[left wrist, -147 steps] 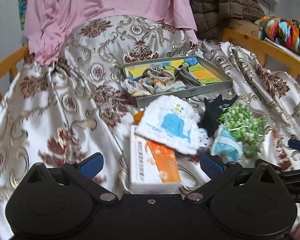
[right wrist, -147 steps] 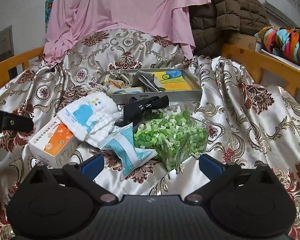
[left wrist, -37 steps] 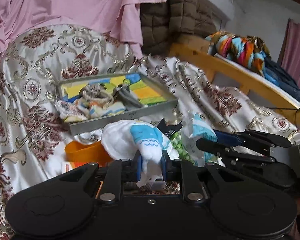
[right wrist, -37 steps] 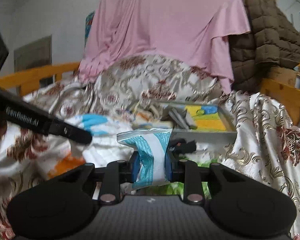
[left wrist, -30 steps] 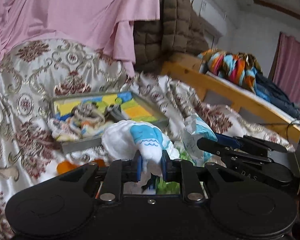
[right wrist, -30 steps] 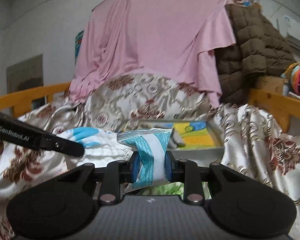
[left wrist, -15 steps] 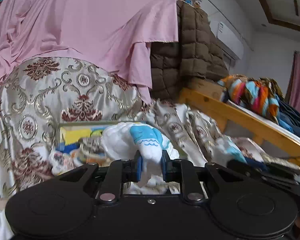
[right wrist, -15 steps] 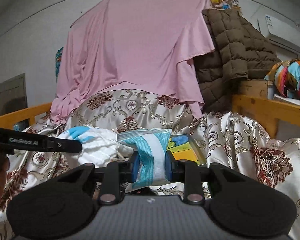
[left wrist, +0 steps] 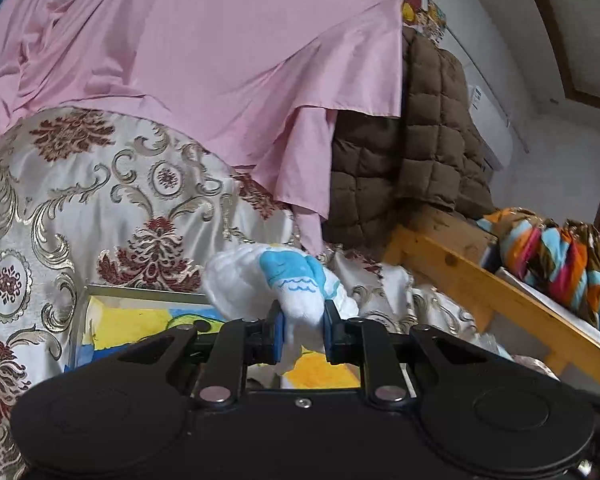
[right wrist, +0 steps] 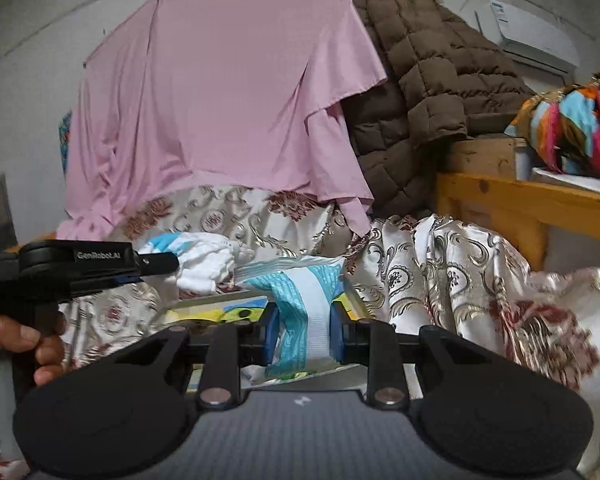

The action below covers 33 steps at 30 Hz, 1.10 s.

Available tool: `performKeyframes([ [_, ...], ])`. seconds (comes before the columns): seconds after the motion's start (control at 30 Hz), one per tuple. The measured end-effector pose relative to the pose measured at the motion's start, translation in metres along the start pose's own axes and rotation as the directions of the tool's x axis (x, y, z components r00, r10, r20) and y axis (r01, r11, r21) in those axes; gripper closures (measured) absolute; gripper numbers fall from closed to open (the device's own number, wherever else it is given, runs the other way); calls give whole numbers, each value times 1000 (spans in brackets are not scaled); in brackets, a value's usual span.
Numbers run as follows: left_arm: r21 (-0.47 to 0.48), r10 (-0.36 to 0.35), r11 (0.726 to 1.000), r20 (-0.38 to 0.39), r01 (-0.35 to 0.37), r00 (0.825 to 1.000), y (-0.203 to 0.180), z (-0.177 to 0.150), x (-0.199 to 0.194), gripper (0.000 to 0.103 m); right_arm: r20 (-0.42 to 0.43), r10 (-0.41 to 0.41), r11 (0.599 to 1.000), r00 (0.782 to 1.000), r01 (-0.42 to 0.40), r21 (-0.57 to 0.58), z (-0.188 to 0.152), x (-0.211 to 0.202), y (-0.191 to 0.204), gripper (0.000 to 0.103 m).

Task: Organize soft objects
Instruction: 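Lift the towel and packet and carry both grippers over the frog-painting tray, then lower the towel and packet into the tray and open both grippers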

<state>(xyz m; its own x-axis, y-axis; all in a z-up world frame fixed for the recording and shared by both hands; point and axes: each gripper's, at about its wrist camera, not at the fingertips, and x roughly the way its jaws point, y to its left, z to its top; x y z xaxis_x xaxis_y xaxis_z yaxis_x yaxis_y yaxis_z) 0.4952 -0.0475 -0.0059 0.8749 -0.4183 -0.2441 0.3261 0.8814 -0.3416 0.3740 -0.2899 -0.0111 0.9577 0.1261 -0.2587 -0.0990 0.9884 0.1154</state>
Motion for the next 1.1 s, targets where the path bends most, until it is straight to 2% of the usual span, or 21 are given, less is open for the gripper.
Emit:
performKeyframes([
  [0.1, -2, 14, 1000, -10, -14, 1000, 18, -7, 13, 83, -34, -17, 1000, 999, 16, -23, 11, 29, 5, 73],
  [0.23, -48, -9, 999, -33, 8, 999, 41, -13, 30, 83, -114, -19, 998, 993, 13, -57, 22, 77, 18, 74],
  [0.4, -78, -18, 997, -93, 10, 995, 56, -20, 50, 83, -187, -48, 997, 981, 35, -75, 30, 132, 33, 74],
  [0.57, -76, -27, 997, -145, 16, 989, 62, -31, 59, 83, -267, -85, 995, 960, 67, -77, 26, 178, 42, 74],
  [0.77, -42, -14, 999, -178, 6, 984, 58, -38, 61, 82, -318, -119, 991, 940, 91, -100, 6, 193, 43, 73],
  [1.1, -5, 11, 1000, -246, -13, 969, 54, -43, 69, 82, -378, -132, 989, 916, 96, -114, -5, 198, 40, 73],
])
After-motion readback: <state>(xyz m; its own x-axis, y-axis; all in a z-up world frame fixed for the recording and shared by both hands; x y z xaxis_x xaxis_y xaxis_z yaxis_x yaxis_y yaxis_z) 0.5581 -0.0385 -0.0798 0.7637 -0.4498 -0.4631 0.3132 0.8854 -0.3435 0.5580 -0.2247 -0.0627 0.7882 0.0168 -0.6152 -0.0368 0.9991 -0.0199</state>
